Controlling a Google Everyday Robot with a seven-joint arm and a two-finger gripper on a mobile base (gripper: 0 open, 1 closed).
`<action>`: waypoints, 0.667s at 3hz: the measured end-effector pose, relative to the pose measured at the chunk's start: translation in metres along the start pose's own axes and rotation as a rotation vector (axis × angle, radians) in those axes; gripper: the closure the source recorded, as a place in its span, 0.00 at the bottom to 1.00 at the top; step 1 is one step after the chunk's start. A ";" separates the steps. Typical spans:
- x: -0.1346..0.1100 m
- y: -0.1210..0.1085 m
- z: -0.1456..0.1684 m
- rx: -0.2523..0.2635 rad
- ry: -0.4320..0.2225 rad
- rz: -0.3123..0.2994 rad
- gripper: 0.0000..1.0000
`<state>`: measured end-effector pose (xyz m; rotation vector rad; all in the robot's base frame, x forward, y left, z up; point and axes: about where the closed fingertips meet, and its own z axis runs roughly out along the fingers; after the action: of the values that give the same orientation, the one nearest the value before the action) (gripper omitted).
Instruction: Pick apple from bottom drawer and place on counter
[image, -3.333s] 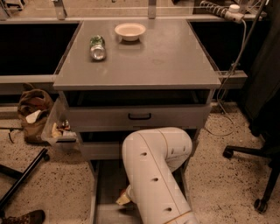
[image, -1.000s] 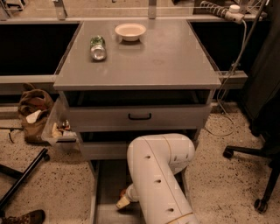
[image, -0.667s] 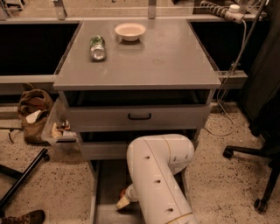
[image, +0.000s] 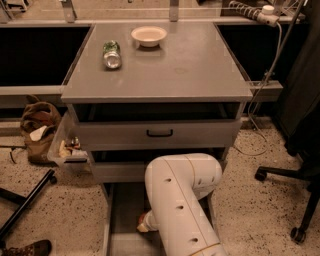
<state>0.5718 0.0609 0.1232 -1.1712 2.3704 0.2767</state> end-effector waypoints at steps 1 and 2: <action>0.001 0.000 -0.006 -0.001 -0.021 0.011 0.64; -0.002 0.001 -0.028 -0.010 -0.091 0.014 0.88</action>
Offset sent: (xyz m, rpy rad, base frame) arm -0.0213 -0.0226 0.0651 0.1866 -0.1097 0.0009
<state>0.5625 0.0520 0.1487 -1.1234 2.3014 0.3389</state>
